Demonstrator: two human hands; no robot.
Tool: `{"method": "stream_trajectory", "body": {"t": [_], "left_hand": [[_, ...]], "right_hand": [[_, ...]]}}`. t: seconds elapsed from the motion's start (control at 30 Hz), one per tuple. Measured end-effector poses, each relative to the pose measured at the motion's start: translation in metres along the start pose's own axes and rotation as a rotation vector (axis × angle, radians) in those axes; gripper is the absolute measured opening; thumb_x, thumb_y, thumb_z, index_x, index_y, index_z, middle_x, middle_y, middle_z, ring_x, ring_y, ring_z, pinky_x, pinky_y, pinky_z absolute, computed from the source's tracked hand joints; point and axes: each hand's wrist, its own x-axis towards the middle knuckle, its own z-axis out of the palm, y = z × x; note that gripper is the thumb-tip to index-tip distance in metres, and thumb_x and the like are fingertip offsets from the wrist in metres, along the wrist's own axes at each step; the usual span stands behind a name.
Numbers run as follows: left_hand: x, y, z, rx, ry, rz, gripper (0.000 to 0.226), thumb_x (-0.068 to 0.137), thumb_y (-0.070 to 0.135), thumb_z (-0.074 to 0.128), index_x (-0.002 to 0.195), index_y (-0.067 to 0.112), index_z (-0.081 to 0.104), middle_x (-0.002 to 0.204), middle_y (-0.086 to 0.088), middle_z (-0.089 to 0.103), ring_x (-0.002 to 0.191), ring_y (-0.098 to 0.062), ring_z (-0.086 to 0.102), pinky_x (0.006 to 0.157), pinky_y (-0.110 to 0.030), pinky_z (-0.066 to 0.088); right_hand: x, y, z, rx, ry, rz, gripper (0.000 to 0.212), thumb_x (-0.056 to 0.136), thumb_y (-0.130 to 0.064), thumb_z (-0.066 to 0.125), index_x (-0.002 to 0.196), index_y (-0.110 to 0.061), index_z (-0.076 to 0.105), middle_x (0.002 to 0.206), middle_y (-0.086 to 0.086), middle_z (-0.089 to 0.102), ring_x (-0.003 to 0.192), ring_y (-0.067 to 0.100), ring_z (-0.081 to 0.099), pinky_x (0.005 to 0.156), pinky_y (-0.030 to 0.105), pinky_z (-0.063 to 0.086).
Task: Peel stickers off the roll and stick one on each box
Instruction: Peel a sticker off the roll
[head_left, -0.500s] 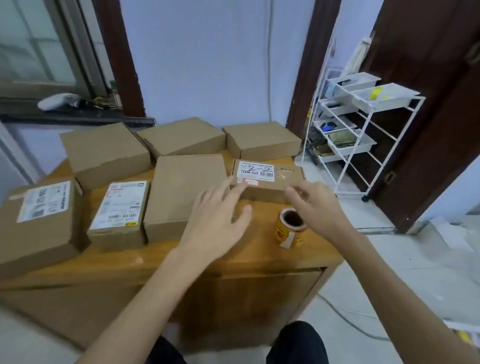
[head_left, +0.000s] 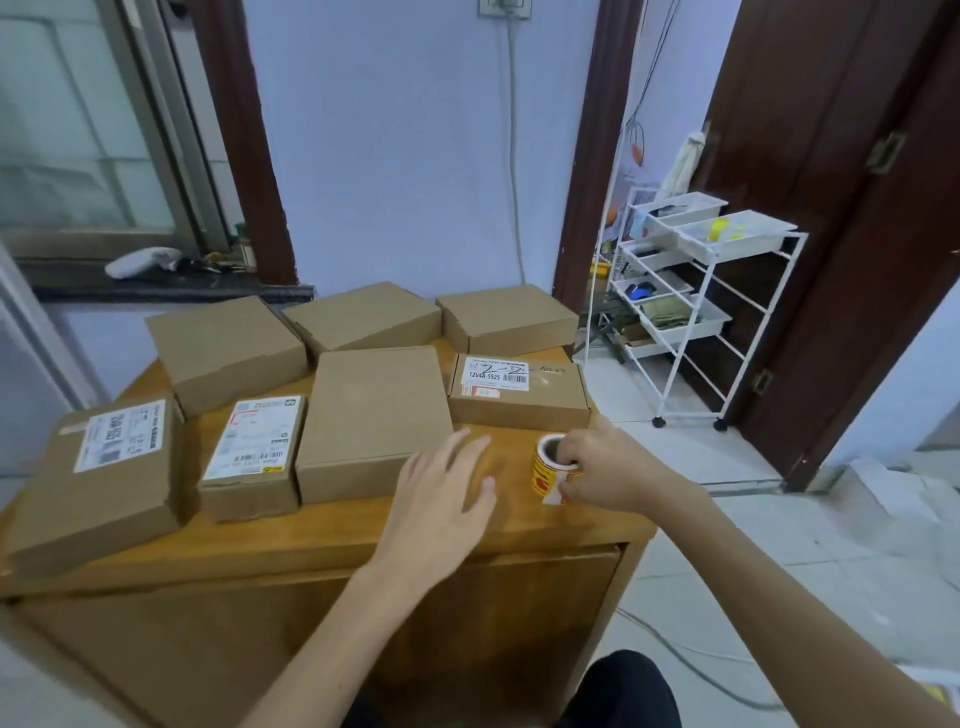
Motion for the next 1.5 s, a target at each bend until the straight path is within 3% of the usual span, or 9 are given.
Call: {"method": "stream_trajectory", "body": {"t": [0.1,0.3,0.43,0.57,0.67,0.77,0.83,1.0,1.5], "left_hand": [[0.004,0.000,0.000,-0.017,0.011,0.005,0.049,0.098,0.043,0.041,0.145,0.035,0.032,0.152,0.012,0.031,0.141,-0.009,0.025,0.118,-0.038,0.022],[0.009,0.011,-0.005,-0.201,-0.053,0.144,0.055,0.092,0.045,0.053,0.141,0.045,0.027,0.147,0.022,0.030,0.132,0.006,0.028,0.108,-0.027,0.036],[0.008,0.016,-0.004,-0.280,-0.024,0.185,0.059,0.087,0.043,0.063,0.138,0.046,0.034,0.140,0.024,0.038,0.128,0.004,0.036,0.103,-0.024,0.041],[0.007,0.011,-0.008,-0.401,0.035,0.110,0.046,0.084,0.042,0.067,0.128,0.040,0.052,0.122,0.024,0.054,0.115,0.003,0.051,0.095,-0.022,0.049],[0.007,0.005,-0.010,-0.474,0.007,0.025,0.045,0.082,0.046,0.066,0.125,0.047,0.051,0.117,0.024,0.059,0.111,0.000,0.057,0.091,-0.023,0.053],[0.007,0.006,-0.009,-0.460,-0.033,0.011,0.057,0.083,0.049,0.064,0.134,0.051,0.038,0.126,0.029,0.052,0.117,0.003,0.052,0.099,-0.024,0.048],[0.006,0.008,-0.009,-0.395,-0.007,0.031,0.059,0.084,0.049,0.063,0.136,0.052,0.034,0.130,0.032,0.042,0.123,0.005,0.041,0.101,-0.024,0.041],[0.003,0.007,-0.008,-0.275,0.029,0.154,0.047,0.086,0.044,0.064,0.131,0.044,0.049,0.120,0.043,0.036,0.122,0.014,0.033,0.098,-0.012,0.037],[-0.001,-0.008,-0.002,-0.365,0.157,0.110,0.033,0.082,0.034,0.072,0.115,0.036,0.068,0.112,0.033,0.054,0.113,0.008,0.048,0.083,-0.017,0.048]], "right_hand": [[0.008,0.003,0.003,0.077,0.041,0.015,0.035,0.085,-0.040,0.057,0.054,-0.025,0.048,0.071,0.001,0.057,0.082,0.016,0.043,0.059,0.029,0.037],[0.002,-0.020,-0.005,0.706,0.242,0.059,0.055,0.091,-0.049,0.053,0.078,0.003,0.065,0.062,0.003,0.058,0.056,0.010,0.050,0.054,0.024,0.037],[-0.013,-0.038,-0.009,0.993,0.205,0.070,0.048,0.094,-0.047,0.050,0.063,-0.014,0.065,0.055,-0.006,0.057,0.049,-0.001,0.052,0.060,0.019,0.039],[-0.029,-0.042,-0.015,1.206,0.088,0.043,0.041,0.094,-0.045,0.048,0.069,-0.023,0.071,0.057,-0.014,0.065,0.054,-0.012,0.056,0.072,0.020,0.036],[-0.035,-0.035,-0.015,1.195,-0.012,-0.046,0.022,0.089,-0.037,0.062,0.094,-0.021,0.075,0.083,-0.010,0.076,0.080,-0.005,0.066,0.082,0.022,0.042],[-0.036,-0.034,-0.010,1.164,0.018,-0.020,0.020,0.089,-0.022,0.065,0.108,-0.019,0.072,0.101,-0.002,0.078,0.096,0.009,0.071,0.089,0.022,0.050],[-0.036,-0.035,-0.006,1.160,0.067,0.011,0.019,0.090,-0.021,0.065,0.107,-0.019,0.073,0.099,-0.003,0.078,0.094,0.007,0.072,0.083,0.018,0.051],[-0.034,-0.037,0.003,1.210,0.121,0.013,0.017,0.092,-0.021,0.062,0.103,-0.017,0.074,0.094,-0.002,0.079,0.087,0.003,0.072,0.070,0.006,0.050],[-0.027,-0.048,0.010,1.222,0.134,-0.042,0.016,0.092,-0.017,0.061,0.102,-0.013,0.073,0.089,0.002,0.078,0.079,0.004,0.072,0.069,0.013,0.054]]}}
